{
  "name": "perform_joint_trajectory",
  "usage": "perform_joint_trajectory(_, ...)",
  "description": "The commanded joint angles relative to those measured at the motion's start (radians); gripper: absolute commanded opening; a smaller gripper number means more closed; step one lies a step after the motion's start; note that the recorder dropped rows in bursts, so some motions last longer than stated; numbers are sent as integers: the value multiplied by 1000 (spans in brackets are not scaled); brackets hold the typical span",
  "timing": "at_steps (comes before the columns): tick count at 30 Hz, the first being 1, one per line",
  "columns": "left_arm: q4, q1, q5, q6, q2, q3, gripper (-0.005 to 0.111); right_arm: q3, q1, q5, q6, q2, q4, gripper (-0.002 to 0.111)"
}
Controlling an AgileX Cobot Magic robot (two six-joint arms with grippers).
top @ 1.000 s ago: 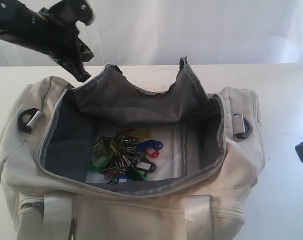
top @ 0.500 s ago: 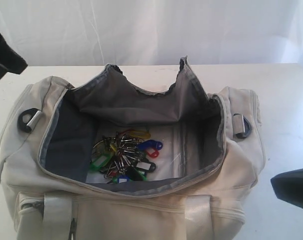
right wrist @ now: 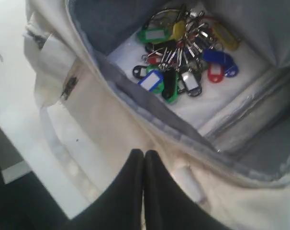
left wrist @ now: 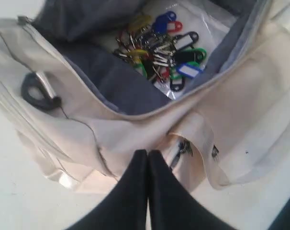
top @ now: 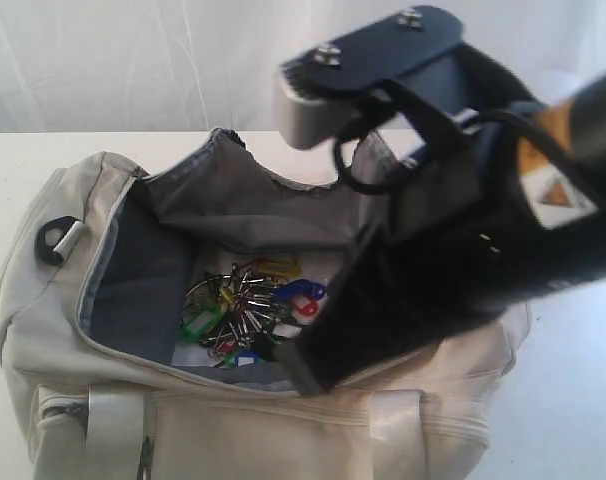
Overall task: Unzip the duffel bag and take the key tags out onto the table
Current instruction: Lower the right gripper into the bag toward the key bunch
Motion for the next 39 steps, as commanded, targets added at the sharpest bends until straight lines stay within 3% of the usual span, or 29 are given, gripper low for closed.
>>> perform_joint_trajectory(1, -27, -3, -41, -10, -41, 150, 0, -168, -61, 26, -96, 170, -11, 0)
perform_joint_trajectory(3, -61, -19, -126, -10, -43, 225, 0, -248, -169, 68, -238, 266, 143, 0)
perform_joint_trajectory(5, -93, -19, -123, -10, -45, 228, 0, -281, -254, 81, -360, 325, 316, 0)
perform_joint_trajectory(9, -100, -19, -123, -10, -69, 228, 0, -288, -373, 140, -432, 459, 418, 0)
perform_joint_trajectory(24, -100, -19, -127, -10, -73, 228, 0, -297, -387, 32, -436, 659, 467, 3)
perform_joint_trajectory(27, -100, -19, -127, -10, -73, 228, 0, -318, -387, 30, -436, 684, 467, 14)
perform_joint_trajectory(35, -103, -19, -129, -10, -73, 228, 0, -366, -387, -13, -476, 743, 472, 60)
perform_joint_trajectory(39, -103, -19, -129, -10, -73, 228, 0, -372, -382, -47, -520, 770, 514, 68)
